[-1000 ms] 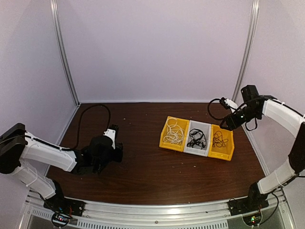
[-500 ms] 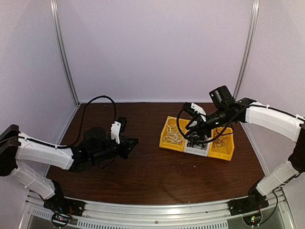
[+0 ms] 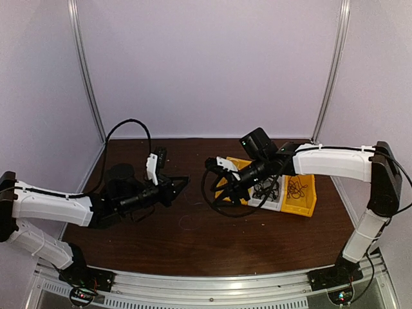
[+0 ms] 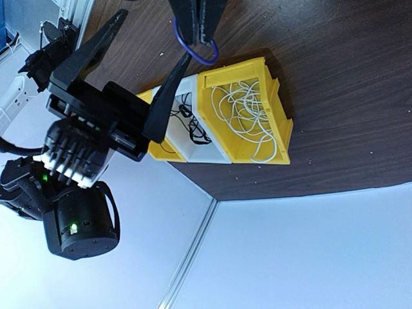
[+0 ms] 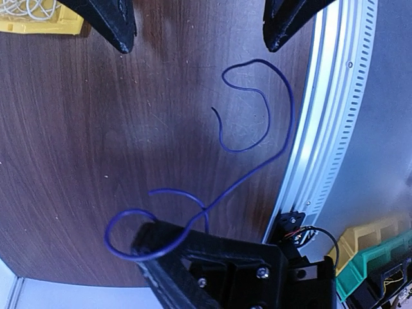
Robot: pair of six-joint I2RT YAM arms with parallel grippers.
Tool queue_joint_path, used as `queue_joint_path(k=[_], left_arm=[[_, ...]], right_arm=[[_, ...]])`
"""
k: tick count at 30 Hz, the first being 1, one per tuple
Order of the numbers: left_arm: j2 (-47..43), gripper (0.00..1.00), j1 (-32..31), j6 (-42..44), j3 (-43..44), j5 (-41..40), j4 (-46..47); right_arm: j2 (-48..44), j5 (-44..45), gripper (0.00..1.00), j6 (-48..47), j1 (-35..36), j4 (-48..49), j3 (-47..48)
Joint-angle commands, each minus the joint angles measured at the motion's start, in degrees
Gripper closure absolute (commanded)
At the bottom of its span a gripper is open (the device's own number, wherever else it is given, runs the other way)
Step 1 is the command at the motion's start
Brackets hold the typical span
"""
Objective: Untangle the cables
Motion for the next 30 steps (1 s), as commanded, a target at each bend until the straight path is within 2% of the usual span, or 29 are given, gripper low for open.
queue_joint_path(k=[1, 8, 13, 17, 19, 20, 24, 30], left_arm=[[-1.4, 1.0, 0.0, -0.6, 1.7, 0.7, 1.2], [-2.2, 1.0, 0.0, -1.0, 1.3, -0.1, 1.0], [-2.6, 1.0, 0.0, -1.2, 1.2, -0.2, 1.0], [-2.6, 1.0, 0.0, -1.1, 1.2, -0.2, 1.0], [-2.6, 1.0, 0.0, -1.1, 1.1, -0.2, 0.6], [-2.7, 1.0, 0.0, -1.0, 1.1, -0.2, 0.4], [-3.2, 1.0, 0.0, -0.2, 0.4, -3.7, -1.6], [-1.6, 1.0, 0.1, 1.2, -1.5, -6.1, -3.9]], right_arm=[[1.0, -4.8, 0.31, 0.8, 2.0, 2.1, 1.8], [1.3, -9.1, 0.35, 0.3, 3.8, 1.3, 1.6], [1.7, -8.5, 0.47, 3.1, 4.4, 3.1, 1.3], [3.0, -6.3, 0.75, 5.4, 4.6, 4.5, 2.3], [3.0, -6.3, 0.96, 5.1, 4.6, 3.5, 2.9], [2.6, -6.2, 1.0, 5.0, 4.5, 3.3, 2.8], [-1.1, -5.0, 1.0, 4.0, 2.9, 1.1, 2.6], [-10.9, -5.1, 1.0, 4.1, -4.6, -1.2, 2.4]])
